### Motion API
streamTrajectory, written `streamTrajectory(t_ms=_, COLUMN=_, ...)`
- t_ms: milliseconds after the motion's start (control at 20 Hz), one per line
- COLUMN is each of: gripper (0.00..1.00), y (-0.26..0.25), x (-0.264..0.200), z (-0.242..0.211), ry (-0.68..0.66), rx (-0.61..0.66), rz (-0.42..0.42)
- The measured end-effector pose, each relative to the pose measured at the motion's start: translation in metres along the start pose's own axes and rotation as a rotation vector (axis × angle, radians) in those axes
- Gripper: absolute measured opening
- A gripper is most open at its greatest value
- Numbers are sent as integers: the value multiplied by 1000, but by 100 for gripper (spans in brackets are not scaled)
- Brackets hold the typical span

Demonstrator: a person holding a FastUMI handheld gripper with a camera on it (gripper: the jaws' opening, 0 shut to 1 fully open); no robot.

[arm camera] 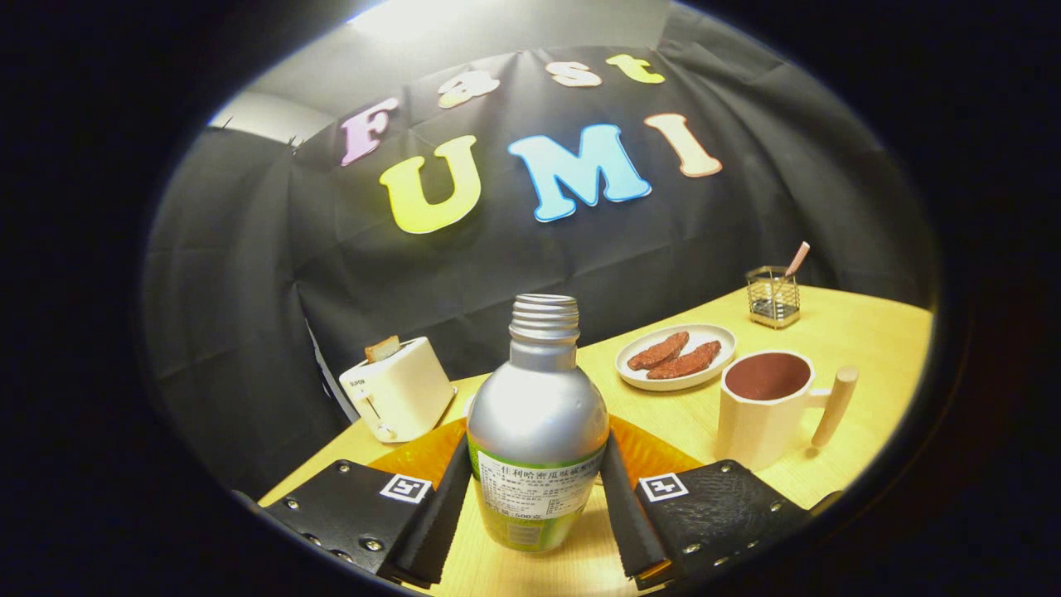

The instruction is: Take the bottle from table, then pour the juice into the cup, finally place the bottle on the coaster

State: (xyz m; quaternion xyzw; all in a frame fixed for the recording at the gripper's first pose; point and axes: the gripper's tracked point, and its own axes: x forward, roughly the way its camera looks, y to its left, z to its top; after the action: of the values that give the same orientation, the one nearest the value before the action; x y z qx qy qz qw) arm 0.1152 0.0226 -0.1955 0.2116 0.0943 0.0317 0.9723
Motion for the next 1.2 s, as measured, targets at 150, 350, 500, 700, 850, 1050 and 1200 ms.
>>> streamTrajectory(t_ms=150, gripper=77, y=-2, x=3, z=3, ry=16, rx=103, rz=36)
streamTrajectory(t_ms=350, gripper=76, y=-13, x=3, z=7, ry=23, rx=272, rz=68)
streamTrajectory(t_ms=500, gripper=76, y=-23, x=3, z=15, ry=13, rx=371, rz=80)
streamTrajectory(t_ms=700, gripper=76, y=-23, x=4, z=29, ry=-11, rx=576, rz=140)
streamTrajectory(t_ms=850, gripper=76, y=-26, x=5, z=32, ry=-21, rx=672, rz=149)
streamTrajectory(t_ms=1050, gripper=76, y=-30, x=1, z=36, ry=-44, rx=775, rz=165)
streamTrajectory(t_ms=1200, gripper=75, y=-34, x=0, z=38, ry=-52, rx=838, rz=167)
